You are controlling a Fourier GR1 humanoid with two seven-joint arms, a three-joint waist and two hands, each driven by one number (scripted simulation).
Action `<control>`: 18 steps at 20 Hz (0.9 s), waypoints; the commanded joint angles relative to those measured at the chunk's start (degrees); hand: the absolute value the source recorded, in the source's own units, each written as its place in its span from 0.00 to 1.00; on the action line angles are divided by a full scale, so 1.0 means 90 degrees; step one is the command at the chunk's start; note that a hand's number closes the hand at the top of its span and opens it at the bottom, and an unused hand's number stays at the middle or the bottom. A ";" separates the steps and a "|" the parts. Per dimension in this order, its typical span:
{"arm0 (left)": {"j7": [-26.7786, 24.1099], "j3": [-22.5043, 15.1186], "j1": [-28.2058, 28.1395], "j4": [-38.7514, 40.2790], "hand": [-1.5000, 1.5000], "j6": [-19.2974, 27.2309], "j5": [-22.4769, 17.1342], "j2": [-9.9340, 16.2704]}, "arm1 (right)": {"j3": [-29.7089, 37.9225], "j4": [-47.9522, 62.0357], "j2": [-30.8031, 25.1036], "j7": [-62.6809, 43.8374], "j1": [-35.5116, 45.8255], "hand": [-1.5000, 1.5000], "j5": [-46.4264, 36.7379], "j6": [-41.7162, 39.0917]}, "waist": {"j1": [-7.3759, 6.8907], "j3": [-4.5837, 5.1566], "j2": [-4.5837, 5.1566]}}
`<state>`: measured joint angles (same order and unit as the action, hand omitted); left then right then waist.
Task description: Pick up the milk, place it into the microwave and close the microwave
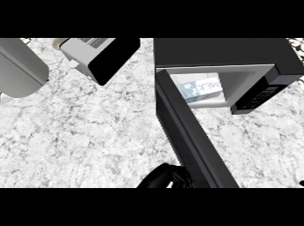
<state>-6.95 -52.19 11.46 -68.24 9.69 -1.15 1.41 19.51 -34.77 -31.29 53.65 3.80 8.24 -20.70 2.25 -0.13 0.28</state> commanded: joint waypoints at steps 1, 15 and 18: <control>0.0090 -0.0791 0.0447 0.0466 1.00 0.0184 -0.0147 -0.0148 | -0.0191 -0.0111 0.0140 0.0912 -0.0046 0.00 0.0030 -0.0986 | 0.0051 0.0004 0.0011; -0.0383 -0.1199 0.1797 0.0327 0.00 0.1668 -0.1790 -0.0150 | -0.0648 -0.1302 0.0030 0.0012 0.0310 0.00 0.0687 -0.1186 | 0.0588 0.0032 0.0069; -0.0395 -0.1155 0.2167 0.0462 1.00 0.1864 -0.2034 -0.0152 | -0.0740 -0.1508 -0.0001 -0.0059 0.0307 0.00 0.0743 -0.1102 | 0.0736 0.0025 0.0102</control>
<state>-10.28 -62.19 26.90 -63.81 24.40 -16.49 0.92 13.54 -47.09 -31.24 49.01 5.70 13.84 -23.62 7.58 0.08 0.99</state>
